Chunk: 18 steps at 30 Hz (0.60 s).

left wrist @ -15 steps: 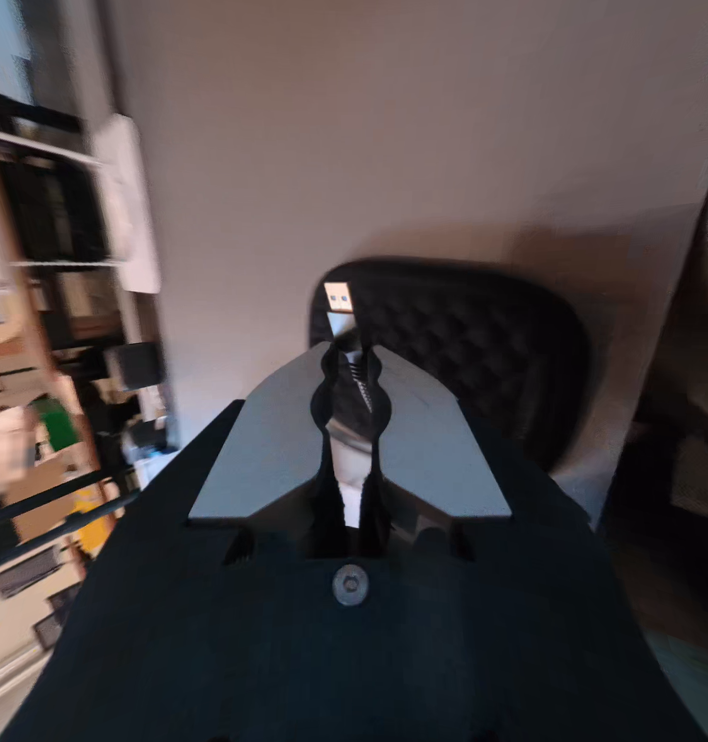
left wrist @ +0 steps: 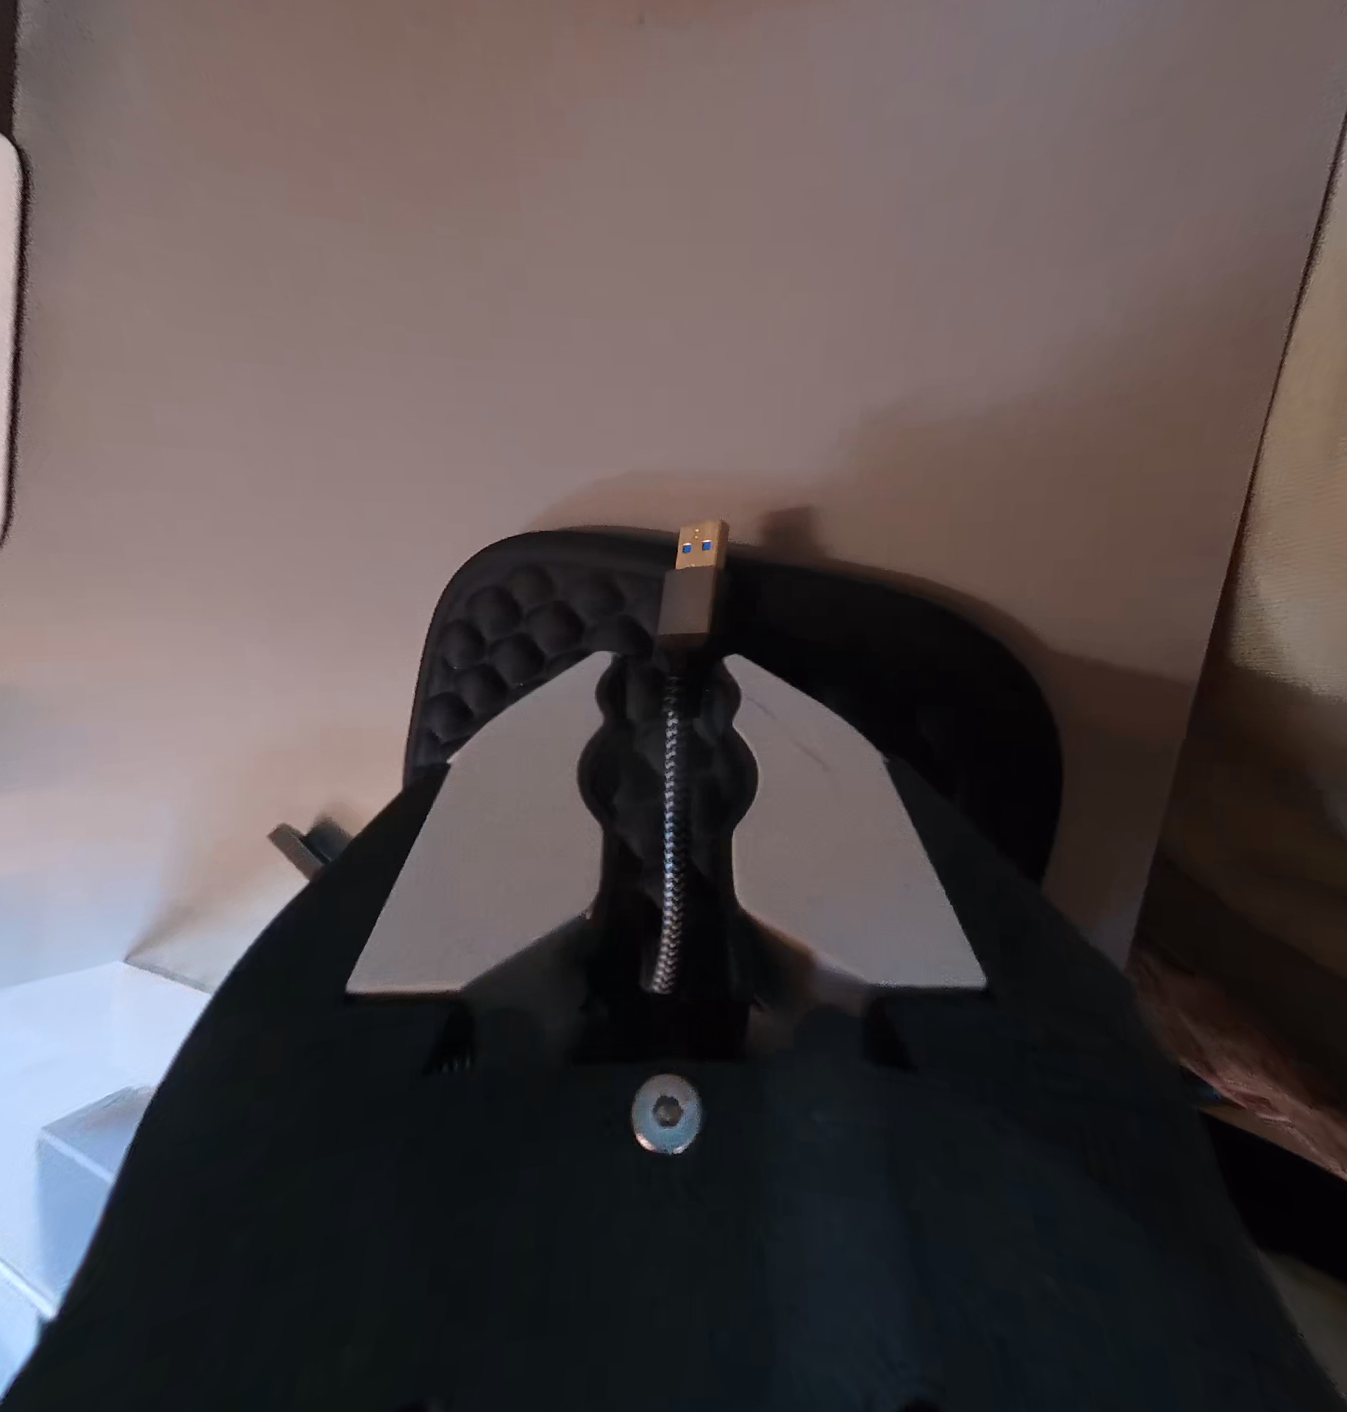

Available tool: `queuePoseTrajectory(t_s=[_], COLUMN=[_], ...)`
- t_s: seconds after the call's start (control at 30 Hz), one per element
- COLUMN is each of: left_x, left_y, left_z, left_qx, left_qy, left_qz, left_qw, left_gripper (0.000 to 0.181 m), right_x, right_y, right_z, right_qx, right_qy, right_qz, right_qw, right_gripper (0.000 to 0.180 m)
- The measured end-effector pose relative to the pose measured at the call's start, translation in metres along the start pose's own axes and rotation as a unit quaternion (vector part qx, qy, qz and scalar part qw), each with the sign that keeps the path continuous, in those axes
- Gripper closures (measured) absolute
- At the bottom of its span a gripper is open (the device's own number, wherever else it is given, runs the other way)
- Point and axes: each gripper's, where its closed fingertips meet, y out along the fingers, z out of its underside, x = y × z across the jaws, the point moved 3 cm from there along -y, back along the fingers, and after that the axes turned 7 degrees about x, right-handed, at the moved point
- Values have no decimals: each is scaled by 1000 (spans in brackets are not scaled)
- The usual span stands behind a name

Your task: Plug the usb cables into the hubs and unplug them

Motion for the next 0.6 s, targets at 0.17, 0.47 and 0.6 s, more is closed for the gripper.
queuePoseTrajectory(t_s=[0.17, 0.47, 0.6], left_x=[-5, 1, 1], left_y=[-9, 5, -18], left_z=[-16, -5, -11], left_qx=[-73, -31, -42], left_qy=[71, 125, -12], left_qz=[-3, -57, 43], left_qw=[995, 990, 998], left_gripper=[150, 164, 170], right_x=[-1, -6, -6], right_y=[0, -7, -8], right_z=[2, -2, -3], right_qx=[2, -9, -7], right_qy=[3, 2, 0], right_qz=[2, 15, 14], right_qw=[1000, 1000, 1000], right_gripper=[168, 168, 168])
